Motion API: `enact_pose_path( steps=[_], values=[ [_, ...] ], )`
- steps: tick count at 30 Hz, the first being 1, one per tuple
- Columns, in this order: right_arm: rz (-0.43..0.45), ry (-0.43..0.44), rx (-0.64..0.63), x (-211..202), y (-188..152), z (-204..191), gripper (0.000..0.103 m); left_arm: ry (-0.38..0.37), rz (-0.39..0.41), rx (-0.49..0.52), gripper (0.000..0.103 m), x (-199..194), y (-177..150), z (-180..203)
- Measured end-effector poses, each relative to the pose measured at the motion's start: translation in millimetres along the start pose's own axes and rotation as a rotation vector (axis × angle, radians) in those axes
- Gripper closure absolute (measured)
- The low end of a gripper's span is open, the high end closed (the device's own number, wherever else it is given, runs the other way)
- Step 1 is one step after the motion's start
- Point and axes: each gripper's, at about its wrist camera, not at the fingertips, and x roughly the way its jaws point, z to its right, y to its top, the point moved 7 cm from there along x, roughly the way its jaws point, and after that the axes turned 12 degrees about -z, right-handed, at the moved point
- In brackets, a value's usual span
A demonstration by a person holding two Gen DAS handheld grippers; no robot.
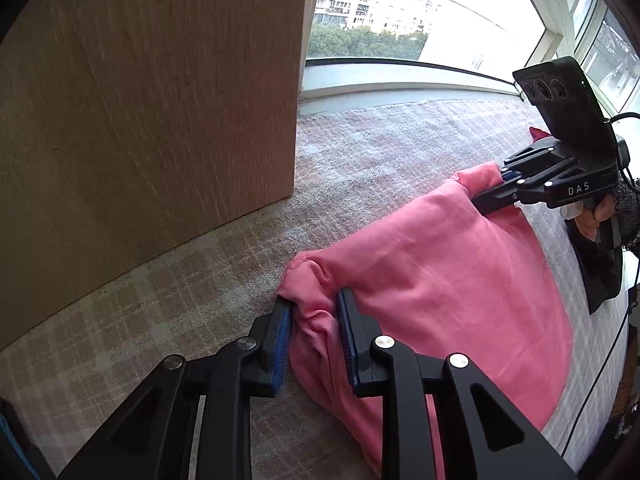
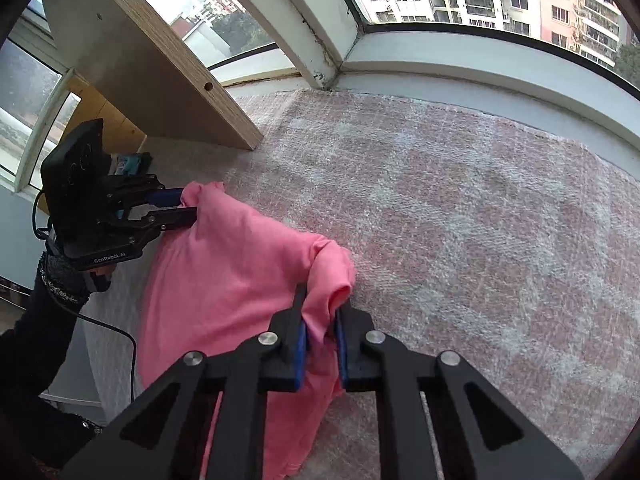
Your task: Fold clothes
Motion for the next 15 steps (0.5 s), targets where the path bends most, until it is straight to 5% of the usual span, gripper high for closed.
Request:
enact_pose_path(
  steps=[7, 11, 15],
  values=[
    [0.050, 0.038, 0.011, -16.8, 0.6, -13.0, 0.093, -0.078, 0.041, -0.004, 0.096, -21.0, 1.5, 3.7],
    [0.174, 0.001, -0.063, -71.5, -7.7, -48.9, 0.094, -0.082, 0.153, 0.043, 0.096, -84.7, 3.1, 22.3],
    [0.330, -0.119, -0.189, -143.5, -42.2, -103.5, 0.094, -0.097, 0.076, 0.073, 0.096, -71.4, -55.4, 52.9]
  ],
)
